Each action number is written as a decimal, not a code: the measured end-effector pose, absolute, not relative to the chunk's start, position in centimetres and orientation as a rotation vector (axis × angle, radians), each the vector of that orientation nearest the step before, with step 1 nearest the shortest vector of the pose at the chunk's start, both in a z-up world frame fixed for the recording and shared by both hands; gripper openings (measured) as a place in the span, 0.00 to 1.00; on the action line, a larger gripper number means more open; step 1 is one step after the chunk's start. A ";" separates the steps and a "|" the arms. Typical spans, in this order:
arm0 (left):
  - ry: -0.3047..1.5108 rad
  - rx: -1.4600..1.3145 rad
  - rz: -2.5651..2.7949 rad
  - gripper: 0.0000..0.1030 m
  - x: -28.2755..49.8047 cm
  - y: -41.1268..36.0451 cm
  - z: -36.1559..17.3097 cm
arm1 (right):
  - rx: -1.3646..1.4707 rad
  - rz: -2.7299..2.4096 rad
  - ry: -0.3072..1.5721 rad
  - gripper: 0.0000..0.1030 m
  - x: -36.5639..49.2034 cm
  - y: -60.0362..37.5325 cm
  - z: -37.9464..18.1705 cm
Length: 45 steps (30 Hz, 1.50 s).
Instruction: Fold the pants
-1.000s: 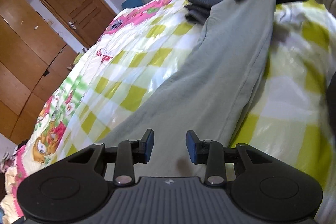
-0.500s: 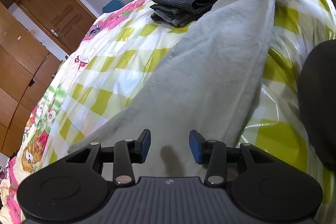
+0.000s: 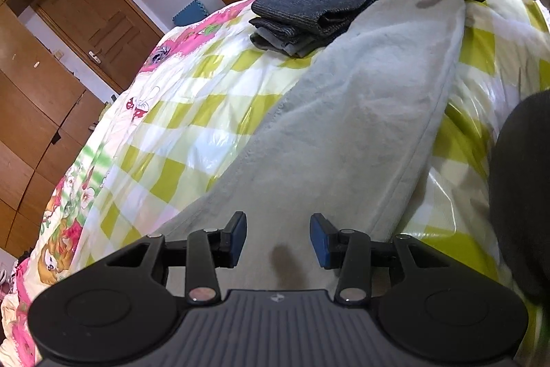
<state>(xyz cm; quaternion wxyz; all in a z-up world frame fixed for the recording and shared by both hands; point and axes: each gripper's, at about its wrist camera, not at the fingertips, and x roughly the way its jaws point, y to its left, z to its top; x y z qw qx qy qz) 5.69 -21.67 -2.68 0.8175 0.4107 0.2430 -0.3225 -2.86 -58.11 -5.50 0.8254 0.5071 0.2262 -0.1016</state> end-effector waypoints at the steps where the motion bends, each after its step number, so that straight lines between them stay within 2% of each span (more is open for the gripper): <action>1: 0.514 0.882 -0.684 0.53 5.7 -21.7 -2.7 | 1.072 -0.241 0.504 0.27 -2.8 -58.2 -5.3; 2: 0.510 0.888 -0.679 0.53 5.7 -21.7 -2.7 | 1.062 -0.255 0.526 0.19 -2.9 -58.3 -5.2; 4: 0.508 0.892 -0.678 0.53 5.6 -21.7 -2.6 | 0.977 -0.265 0.568 0.16 -3.3 -57.9 -4.6; 6: 0.504 0.896 -0.683 0.53 5.4 -21.4 -2.4 | 0.911 -0.278 0.596 0.19 -4.3 -57.4 -3.7; 7: 0.501 0.898 -0.684 0.53 5.4 -21.3 -2.3 | 0.887 -0.296 0.591 0.24 -5.2 -57.2 -3.1; 8: 0.499 0.897 -0.686 0.53 5.4 -21.2 -2.1 | 0.849 -0.332 0.585 0.34 -6.0 -56.9 -2.2; 10: 0.489 0.887 -0.687 0.53 5.5 -21.1 -1.7 | 0.744 -0.425 0.587 0.45 -7.4 -56.3 -0.5; 16: 0.438 0.804 -0.700 0.54 7.2 -22.5 0.1 | 0.427 -0.246 0.594 0.45 -3.7 -53.4 3.5; 20: 0.420 0.841 -0.726 0.55 8.7 -24.1 -0.3 | 0.264 0.089 0.756 0.43 4.2 -49.9 3.1; 23: 0.422 0.899 -0.778 0.55 9.9 -24.0 -0.7 | 0.043 0.235 0.826 0.43 8.5 -47.6 2.8; 26: 0.429 0.951 -0.807 0.55 11.4 -23.9 -1.2 | -0.060 0.366 0.902 0.43 12.1 -46.5 2.5; 33: 0.473 1.018 -0.910 0.55 14.3 -24.4 -3.1 | -0.261 0.533 1.057 0.42 15.5 -44.5 0.6; 34: 0.475 1.029 -0.920 0.55 14.5 -24.5 -3.3 | -0.280 0.540 1.076 0.36 15.5 -44.3 0.5; 35: 0.474 1.039 -0.928 0.54 14.6 -24.5 -3.6 | -0.296 0.546 1.095 0.24 15.5 -44.1 0.2; 36: 0.475 1.043 -0.934 0.53 14.6 -24.6 -3.7 | -0.307 0.547 1.110 0.17 15.4 -44.1 0.1; 37: 0.475 1.040 -0.935 0.46 14.6 -24.5 -3.7 | -0.313 0.540 1.114 0.09 15.3 -44.1 0.0; 38: 0.481 1.036 -0.932 0.35 14.7 -24.4 -3.7 | -0.318 0.532 1.110 0.08 15.1 -44.1 0.0; 40: 0.500 1.022 -0.917 0.27 15.0 -24.3 -3.7 | -0.323 0.512 1.101 0.03 14.7 -44.0 0.4; 45: 0.483 0.998 -0.866 0.25 15.5 -23.5 -3.1 | -0.329 0.468 1.054 0.02 14.3 -44.0 1.3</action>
